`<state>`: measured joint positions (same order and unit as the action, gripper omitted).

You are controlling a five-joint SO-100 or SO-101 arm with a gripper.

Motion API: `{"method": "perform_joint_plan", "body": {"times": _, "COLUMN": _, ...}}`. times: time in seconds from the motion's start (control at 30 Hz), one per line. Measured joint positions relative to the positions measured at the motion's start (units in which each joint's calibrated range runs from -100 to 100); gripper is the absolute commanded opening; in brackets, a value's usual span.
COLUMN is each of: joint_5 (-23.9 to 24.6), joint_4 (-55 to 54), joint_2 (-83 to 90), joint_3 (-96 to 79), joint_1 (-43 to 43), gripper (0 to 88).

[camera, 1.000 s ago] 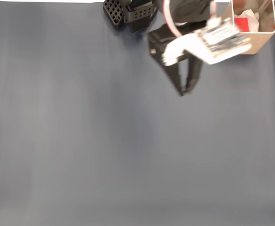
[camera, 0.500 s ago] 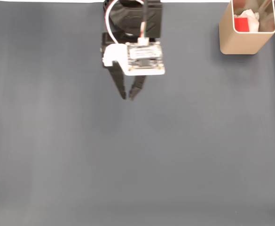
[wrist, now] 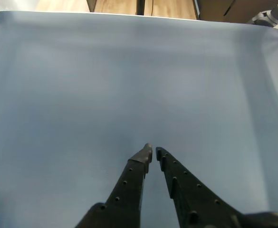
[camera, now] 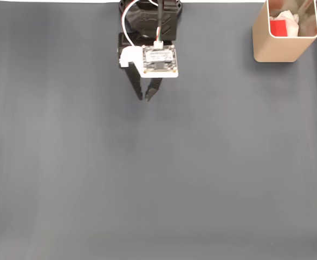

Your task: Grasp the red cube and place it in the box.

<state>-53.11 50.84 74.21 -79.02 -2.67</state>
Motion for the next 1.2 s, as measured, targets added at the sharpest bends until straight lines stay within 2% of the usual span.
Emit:
{"method": "perform_joint_plan", "body": {"times": 0.43, "joint_5": 1.12, "joint_4": 2.07, "joint_2": 15.2, "joint_3": -18.35, "joint_1": 2.74, "gripper": 0.2}}
{"method": "perform_joint_plan", "body": {"times": 0.87, "joint_5": 6.06, "joint_4": 13.29, "joint_2": 23.8, "joint_3": -19.89, "joint_1": 6.97, "gripper": 0.2}}
{"method": "perform_joint_plan", "body": {"times": 1.2, "joint_5": 7.37, "joint_4": 19.73, "joint_2": 25.1, "joint_3": -19.98, "joint_1": 6.75, "gripper": 0.2}}
